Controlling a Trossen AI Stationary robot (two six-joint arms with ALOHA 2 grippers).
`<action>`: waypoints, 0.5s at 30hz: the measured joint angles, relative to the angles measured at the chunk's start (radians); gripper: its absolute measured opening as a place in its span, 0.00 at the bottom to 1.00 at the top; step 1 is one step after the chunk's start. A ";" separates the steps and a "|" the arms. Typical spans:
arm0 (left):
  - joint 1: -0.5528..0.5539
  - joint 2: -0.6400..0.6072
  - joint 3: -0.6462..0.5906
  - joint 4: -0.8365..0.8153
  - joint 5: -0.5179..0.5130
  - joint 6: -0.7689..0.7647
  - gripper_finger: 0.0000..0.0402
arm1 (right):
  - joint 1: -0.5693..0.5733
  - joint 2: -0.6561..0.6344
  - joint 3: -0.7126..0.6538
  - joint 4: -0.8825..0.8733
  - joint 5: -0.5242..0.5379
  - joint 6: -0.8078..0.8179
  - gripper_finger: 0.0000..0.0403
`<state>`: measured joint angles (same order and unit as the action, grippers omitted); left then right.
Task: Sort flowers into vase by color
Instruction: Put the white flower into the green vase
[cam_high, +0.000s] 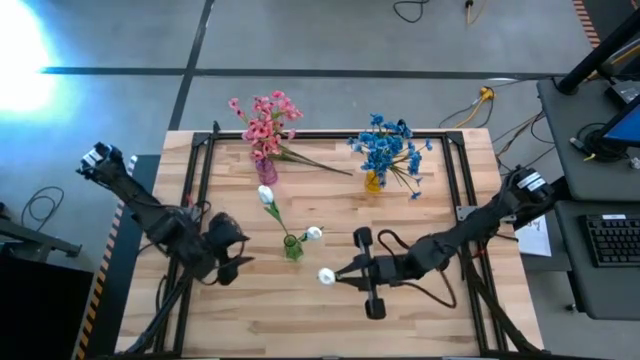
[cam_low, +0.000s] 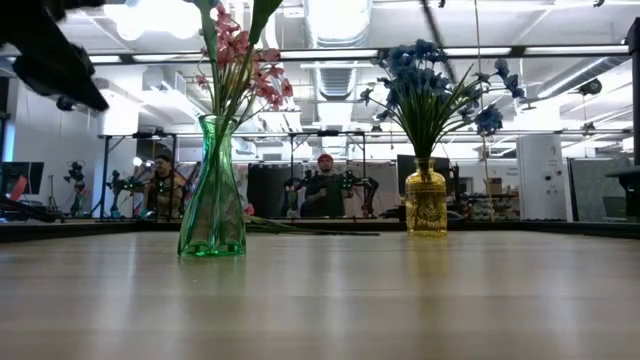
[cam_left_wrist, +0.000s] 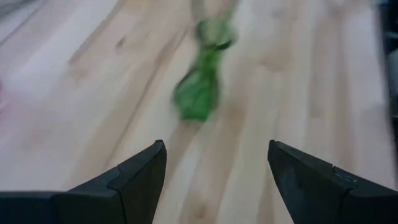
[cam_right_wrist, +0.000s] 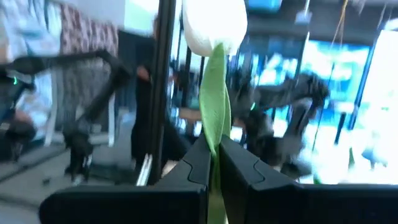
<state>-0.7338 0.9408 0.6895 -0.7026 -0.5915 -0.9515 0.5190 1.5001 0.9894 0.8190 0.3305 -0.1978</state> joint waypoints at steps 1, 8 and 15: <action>-0.026 -0.003 0.000 0.017 -0.021 0.019 0.67 | 0.000 0.016 0.000 0.055 -0.001 -0.028 0.04; -0.151 -0.021 0.000 0.067 -0.182 0.074 0.67 | 0.000 0.139 0.052 0.295 0.001 -0.181 0.03; -0.186 -0.021 0.000 0.068 -0.229 0.089 0.67 | -0.003 0.251 0.221 0.298 0.002 -0.339 0.03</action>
<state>-0.9196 0.9199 0.6895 -0.6347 -0.8208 -0.8622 0.5165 1.7511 1.2105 1.1172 0.3327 -0.5367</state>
